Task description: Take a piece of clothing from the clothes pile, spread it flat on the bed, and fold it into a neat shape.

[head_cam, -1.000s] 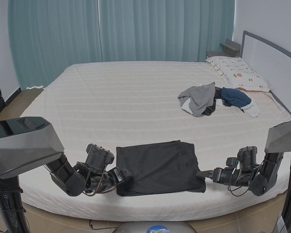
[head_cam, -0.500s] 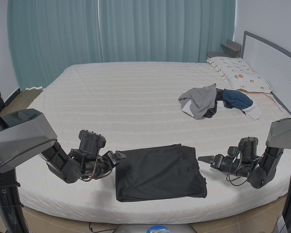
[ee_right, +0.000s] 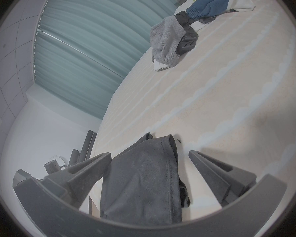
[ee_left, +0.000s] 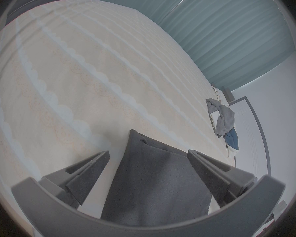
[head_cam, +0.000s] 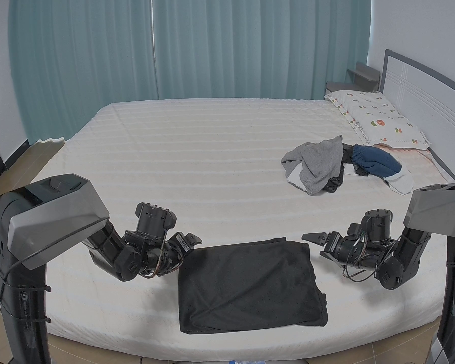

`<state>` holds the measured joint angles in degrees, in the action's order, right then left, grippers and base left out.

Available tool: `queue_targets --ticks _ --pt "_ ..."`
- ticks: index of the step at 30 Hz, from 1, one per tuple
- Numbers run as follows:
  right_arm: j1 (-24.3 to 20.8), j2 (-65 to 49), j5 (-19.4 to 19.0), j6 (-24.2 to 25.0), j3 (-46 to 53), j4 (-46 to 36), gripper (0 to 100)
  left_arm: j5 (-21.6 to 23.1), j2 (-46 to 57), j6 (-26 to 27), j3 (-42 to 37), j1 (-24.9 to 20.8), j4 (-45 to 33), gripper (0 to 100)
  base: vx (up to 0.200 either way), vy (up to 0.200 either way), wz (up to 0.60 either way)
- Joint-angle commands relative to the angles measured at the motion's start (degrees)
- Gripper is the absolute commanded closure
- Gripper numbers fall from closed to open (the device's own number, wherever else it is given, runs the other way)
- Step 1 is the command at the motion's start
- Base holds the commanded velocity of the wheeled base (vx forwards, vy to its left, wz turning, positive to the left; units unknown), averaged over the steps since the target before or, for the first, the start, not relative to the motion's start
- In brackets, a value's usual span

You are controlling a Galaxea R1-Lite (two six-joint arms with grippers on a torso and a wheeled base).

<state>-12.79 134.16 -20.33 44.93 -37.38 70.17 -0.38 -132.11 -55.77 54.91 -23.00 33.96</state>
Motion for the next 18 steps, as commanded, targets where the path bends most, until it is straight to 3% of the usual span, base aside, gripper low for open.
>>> queue_targets --ticks 1,5,6,14,15,18 --pt "-0.75 2.25 0.12 0.15 -1.56 -0.03 0 -0.59 -1.48 0.05 0.46 -0.38 0.14 0 0.0 0.0 0.0" --pt "-1.36 3.22 0.38 0.15 -2.61 -0.03 0 -0.68 -1.48 0.05 0.73 -0.38 -0.13 0 0.0 0.0 0.0" --pt "-1.36 3.3 0.38 0.15 -2.79 -0.03 0 -0.68 -1.48 0.05 0.73 -0.46 -0.13 100 0.0 0.0 0.0" --pt "-2.24 5.06 2.14 0.24 -6.39 -2.93 0 -1.64 -1.48 -0.04 0.29 -0.46 -0.04 100 0.0 0.0 0.0" --pt "-2.24 5.06 2.32 0.24 -6.48 -2.93 100 -1.73 -1.48 -0.04 0.2 -0.38 -0.04 100 0.0 0.0 0.0" --pt "-2.24 5.76 2.76 0.42 -7.18 -3.11 100 -2.26 -1.57 -0.04 0.2 -0.38 0.14 100 0.0 0.0 0.0"
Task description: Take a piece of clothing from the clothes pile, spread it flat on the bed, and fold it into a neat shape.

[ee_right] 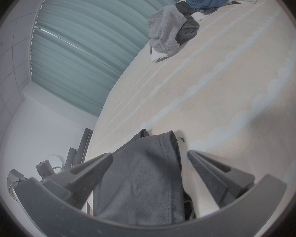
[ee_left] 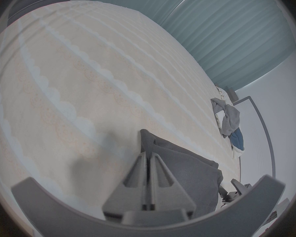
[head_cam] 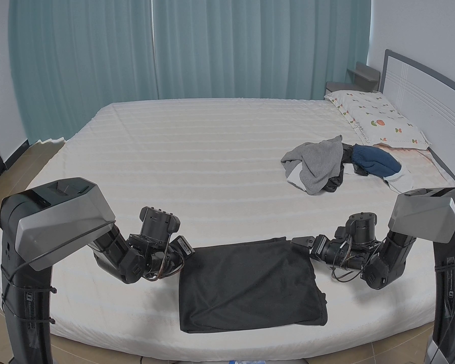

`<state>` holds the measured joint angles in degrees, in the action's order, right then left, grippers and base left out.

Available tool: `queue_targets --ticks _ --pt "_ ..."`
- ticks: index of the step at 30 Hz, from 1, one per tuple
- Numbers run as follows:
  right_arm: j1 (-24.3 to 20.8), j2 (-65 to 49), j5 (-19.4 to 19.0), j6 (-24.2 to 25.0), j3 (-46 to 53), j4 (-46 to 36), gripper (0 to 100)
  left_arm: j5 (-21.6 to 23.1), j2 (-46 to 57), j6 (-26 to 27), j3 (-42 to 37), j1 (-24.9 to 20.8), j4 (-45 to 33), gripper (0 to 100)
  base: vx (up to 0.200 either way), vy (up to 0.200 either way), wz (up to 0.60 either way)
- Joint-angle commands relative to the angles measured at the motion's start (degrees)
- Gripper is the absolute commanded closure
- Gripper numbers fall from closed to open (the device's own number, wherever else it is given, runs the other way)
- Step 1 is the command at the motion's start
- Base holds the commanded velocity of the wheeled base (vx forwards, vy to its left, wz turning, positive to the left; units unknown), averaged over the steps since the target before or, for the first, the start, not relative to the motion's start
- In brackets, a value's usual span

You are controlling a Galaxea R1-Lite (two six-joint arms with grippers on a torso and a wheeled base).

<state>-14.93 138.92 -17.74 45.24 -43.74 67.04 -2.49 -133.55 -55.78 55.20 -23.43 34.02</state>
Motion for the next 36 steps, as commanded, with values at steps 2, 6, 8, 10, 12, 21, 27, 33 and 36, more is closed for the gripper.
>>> queue_targets --ticks 2,6,8,10,12,21,27,33,36 --pt "-0.1 1.0 0.16 0.46 -1.08 -0.06 100 -0.15 -0.13 -0.11 -0.18 0.05 0.08 100 0.0 0.0 0.0" --pt "0.43 1.26 0.16 0.99 -2.14 -0.06 100 -0.15 -0.13 -0.03 -0.27 0.14 0.08 100 0.0 0.0 0.0" --pt "0.7 1.17 0.16 1.08 -2.31 -0.06 100 -0.15 -0.13 -0.03 -0.27 0.14 0.08 100 0.0 0.0 0.0" --pt "0.87 1.17 0.16 1.08 -2.31 0.02 100 -0.24 -0.13 -0.03 -0.27 0.14 -0.01 100 0.0 0.0 0.0" --pt "1.05 1.0 0.16 1.08 -2.14 0.02 100 -0.24 -0.13 -0.03 -0.27 0.14 0.08 100 0.0 0.0 0.0" --pt "1.93 0.91 0.51 1.78 -2.31 0.64 100 -0.24 -0.05 -0.11 -0.27 0.23 -0.01 100 0.0 0.0 0.0" --pt "2.01 1.09 0.77 1.87 -2.4 0.73 100 -0.24 -0.05 -0.11 -0.36 0.23 -0.01 100 0.0 0.0 0.0" --pt "2.01 1.26 0.77 1.96 -3.28 0.99 100 -0.15 -0.05 -0.11 -0.36 0.23 -0.01 100 0.0 0.0 0.0" --pt "2.01 1.26 0.77 2.05 -3.55 0.99 100 -0.15 0.04 -0.11 -0.36 0.23 -0.01 100 0.0 0.0 0.0"
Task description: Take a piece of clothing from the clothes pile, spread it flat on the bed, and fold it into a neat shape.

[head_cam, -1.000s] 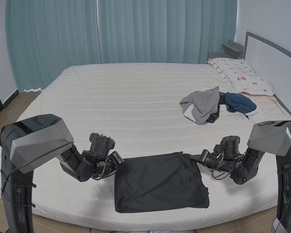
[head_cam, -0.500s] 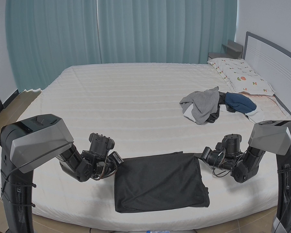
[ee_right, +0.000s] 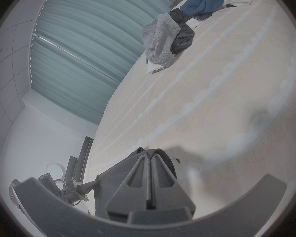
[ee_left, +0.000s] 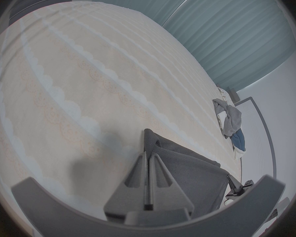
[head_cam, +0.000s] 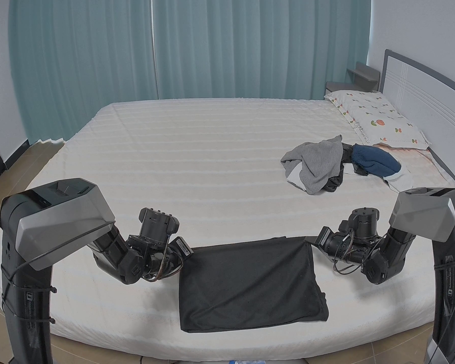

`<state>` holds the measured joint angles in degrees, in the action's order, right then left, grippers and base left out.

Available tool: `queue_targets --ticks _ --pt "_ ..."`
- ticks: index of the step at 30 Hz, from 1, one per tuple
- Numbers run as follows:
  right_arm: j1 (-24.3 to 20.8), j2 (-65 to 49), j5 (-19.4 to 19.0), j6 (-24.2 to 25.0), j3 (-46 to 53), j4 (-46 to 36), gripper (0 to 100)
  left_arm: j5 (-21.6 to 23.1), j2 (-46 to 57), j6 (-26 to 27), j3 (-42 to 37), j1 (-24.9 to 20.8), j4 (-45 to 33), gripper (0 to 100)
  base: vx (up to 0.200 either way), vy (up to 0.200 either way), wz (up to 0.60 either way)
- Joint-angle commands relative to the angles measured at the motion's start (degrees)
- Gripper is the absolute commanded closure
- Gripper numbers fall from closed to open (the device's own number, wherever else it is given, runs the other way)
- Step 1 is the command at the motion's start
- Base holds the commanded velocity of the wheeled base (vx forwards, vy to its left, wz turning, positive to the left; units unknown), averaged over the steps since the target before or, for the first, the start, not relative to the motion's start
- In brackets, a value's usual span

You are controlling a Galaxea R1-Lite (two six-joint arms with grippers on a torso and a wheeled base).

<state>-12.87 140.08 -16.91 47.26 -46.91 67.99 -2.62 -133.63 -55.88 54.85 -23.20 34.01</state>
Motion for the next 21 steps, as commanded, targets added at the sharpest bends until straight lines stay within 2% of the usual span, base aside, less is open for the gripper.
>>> queue_targets --ticks 1,11,12,21 --pt "-0.05 0.1 -0.05 0.02 -0.38 0.04 100 -0.02 0.13 -0.02 0.0 0.0 0.0 100 0.0 0.0 0.0" --pt "-0.13 0.46 -0.05 -0.07 -0.73 -0.05 100 -0.02 0.3 -0.19 -0.09 0.0 -0.17 100 0.0 0.0 0.0" --pt "-0.31 0.54 -0.05 -0.07 -0.73 -0.14 0 0.07 0.3 -0.19 -0.09 0.17 -0.17 0 0.0 0.0 0.0" --pt "-0.22 0.37 -0.23 0.2 0.24 0.04 0 0.25 0.39 -0.28 -0.35 0.44 0.0 0 0.0 0.0 0.0"
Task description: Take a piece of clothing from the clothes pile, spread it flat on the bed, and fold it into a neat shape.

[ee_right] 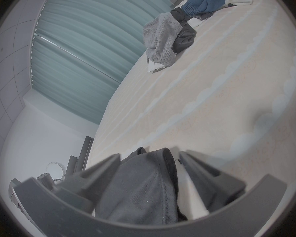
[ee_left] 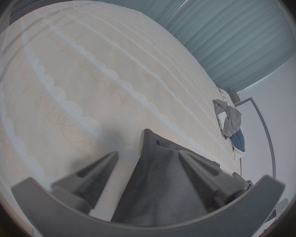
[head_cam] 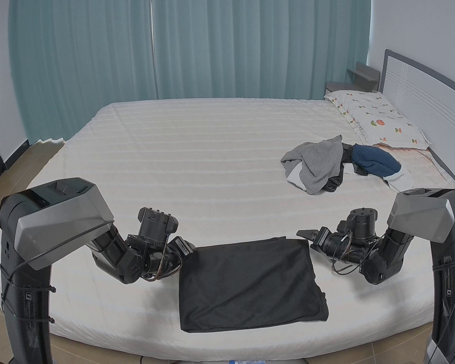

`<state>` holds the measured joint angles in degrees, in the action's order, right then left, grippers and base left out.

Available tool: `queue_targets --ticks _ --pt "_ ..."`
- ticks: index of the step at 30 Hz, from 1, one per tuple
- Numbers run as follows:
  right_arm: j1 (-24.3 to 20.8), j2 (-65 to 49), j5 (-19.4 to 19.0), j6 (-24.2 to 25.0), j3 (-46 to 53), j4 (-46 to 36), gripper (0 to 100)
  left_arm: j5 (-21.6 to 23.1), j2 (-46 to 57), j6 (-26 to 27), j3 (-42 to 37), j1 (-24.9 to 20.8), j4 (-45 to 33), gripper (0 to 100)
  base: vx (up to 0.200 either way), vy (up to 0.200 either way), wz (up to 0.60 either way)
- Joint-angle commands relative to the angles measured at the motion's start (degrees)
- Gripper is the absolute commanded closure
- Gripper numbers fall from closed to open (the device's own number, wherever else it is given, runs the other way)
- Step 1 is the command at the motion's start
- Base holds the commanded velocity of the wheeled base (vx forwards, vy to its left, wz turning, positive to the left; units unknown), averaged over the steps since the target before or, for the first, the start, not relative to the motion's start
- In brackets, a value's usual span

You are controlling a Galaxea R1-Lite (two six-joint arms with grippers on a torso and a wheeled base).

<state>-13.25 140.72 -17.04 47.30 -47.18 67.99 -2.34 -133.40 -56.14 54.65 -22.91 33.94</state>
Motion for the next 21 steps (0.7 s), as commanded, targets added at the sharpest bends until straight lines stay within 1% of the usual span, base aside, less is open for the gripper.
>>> queue_targets --ticks 1,2,4,6,10,12,14,15,16,18,21 --pt "0.33 -0.88 -0.18 1.04 1.39 0.13 0 -0.03 0.34 -0.11 -0.95 0.14 0.34 0 0.0 0.0 0.0" --pt "0.33 -1.06 -0.18 1.13 1.47 0.13 0 -0.03 0.42 -0.11 -1.04 0.23 0.43 0 0.0 0.0 0.0" --pt "0.59 -2.99 -0.54 4.91 3.23 1.01 0 0.85 1.57 0.06 -3.06 0.23 0.69 0 0.0 0.0 0.0" --pt "0.59 -4.05 -0.98 6.93 4.9 1.8 0 1.9 2.18 0.5 -4.82 0.14 1.13 0 0.0 0.0 0.0" --pt "0.68 -4.4 -2.03 7.19 7.45 3.64 0 4.89 3.41 2.79 -9.74 -0.3 6.58 0 0.0 0.0 0.0" --pt "0.68 -4.49 -2.12 7.28 8.07 4.52 0 6.65 3.85 5.69 -13.43 -0.56 9.74 0 0.0 0.0 0.0" --pt "0.51 -4.66 -2.21 7.28 8.33 4.87 0 8.58 3.41 10.52 -17.21 -0.74 14.14 0 0.0 0.0 0.0" --pt "0.51 -4.66 -2.21 7.28 8.33 4.87 0 8.58 3.41 10.52 -17.21 -0.74 14.14 0 0.0 0.0 0.0" --pt "0.16 -4.75 -2.21 7.28 8.33 4.79 0 8.84 3.32 13.33 -19.32 -1.35 18.44 0 0.0 0.0 0.0" --pt "-0.02 -4.66 -2.21 7.28 8.33 4.79 0 8.67 2.44 14.13 -20.11 -2.23 21.43 0 0.0 0.0 0.0" --pt "-0.11 -4.75 -2.21 7.37 8.33 4.79 0 8.32 0.77 14.57 -19.85 -3.64 22.31 0 0.0 0.0 0.0"
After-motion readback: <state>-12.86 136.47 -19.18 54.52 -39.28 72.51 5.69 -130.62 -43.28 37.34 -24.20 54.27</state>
